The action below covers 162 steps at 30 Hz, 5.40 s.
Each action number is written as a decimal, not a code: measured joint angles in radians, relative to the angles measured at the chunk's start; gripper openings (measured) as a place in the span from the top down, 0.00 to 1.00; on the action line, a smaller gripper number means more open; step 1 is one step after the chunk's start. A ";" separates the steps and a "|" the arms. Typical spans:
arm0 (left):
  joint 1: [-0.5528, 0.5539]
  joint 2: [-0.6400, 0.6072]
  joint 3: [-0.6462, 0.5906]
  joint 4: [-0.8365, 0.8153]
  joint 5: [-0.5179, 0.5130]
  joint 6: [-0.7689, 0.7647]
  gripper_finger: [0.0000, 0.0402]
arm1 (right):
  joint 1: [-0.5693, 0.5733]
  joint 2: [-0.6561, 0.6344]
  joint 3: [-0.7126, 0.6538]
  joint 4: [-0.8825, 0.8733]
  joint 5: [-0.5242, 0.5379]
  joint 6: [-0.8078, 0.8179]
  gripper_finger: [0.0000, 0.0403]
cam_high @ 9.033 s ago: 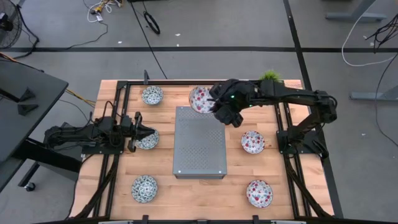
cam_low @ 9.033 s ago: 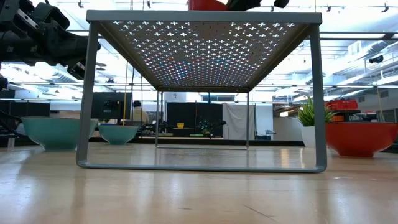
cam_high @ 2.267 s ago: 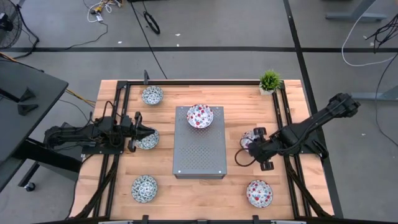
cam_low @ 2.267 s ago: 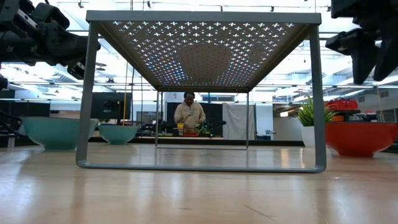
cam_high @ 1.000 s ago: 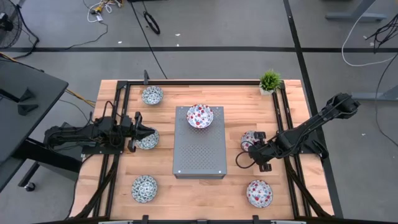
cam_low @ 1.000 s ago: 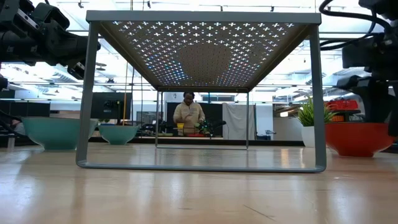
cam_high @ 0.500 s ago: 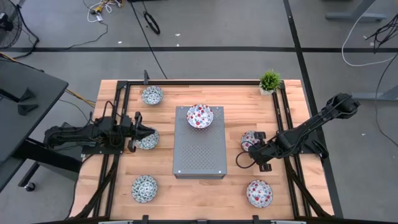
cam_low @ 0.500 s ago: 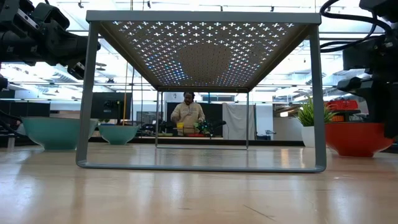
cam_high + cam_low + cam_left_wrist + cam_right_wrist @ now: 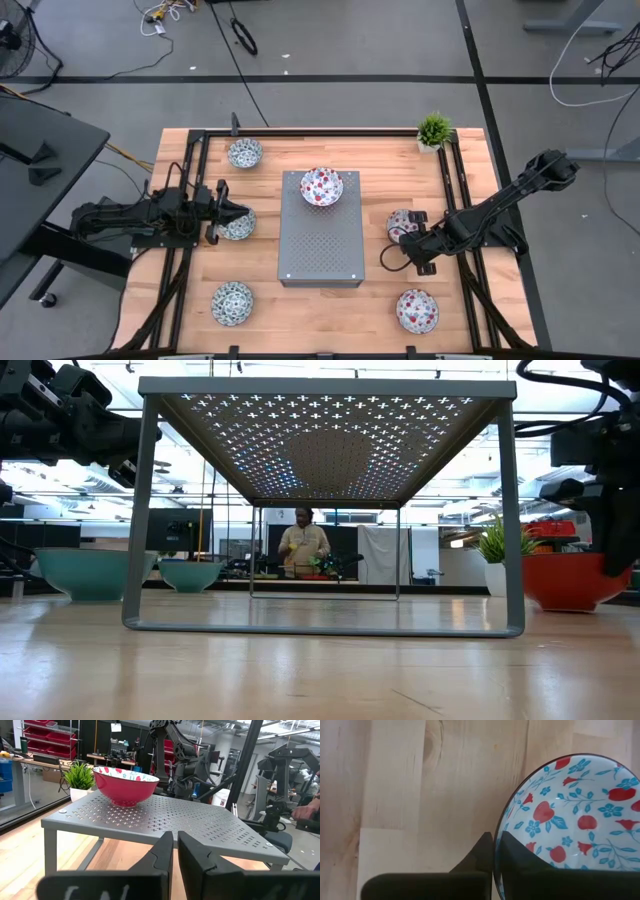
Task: Pick & Place Mini bowls
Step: Put the top red bowl on top of the red bowl on the shelf
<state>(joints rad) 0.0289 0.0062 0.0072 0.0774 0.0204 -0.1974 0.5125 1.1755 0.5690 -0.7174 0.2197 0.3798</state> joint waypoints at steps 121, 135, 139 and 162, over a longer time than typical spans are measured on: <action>0.000 0.000 0.000 0.000 0.000 0.000 0.92 | -0.518 0.347 1.160 -0.274 -0.148 -1.343 1.00; 0.000 0.000 0.000 -0.002 0.000 0.000 0.92 | -0.547 0.439 1.160 -0.292 -0.289 -1.384 1.00; 0.000 0.000 0.000 -0.001 0.000 0.000 0.92 | -0.547 0.460 1.160 -0.297 -0.289 -1.384 1.00; 0.000 0.000 0.000 -0.001 0.000 0.000 0.92 | -0.555 0.514 1.159 -0.338 -0.228 -1.388 1.00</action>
<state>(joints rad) 0.0289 0.0063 0.0071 0.0765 0.0204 -0.1978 -0.0426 1.6900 1.7279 -1.0550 -0.0086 -1.0084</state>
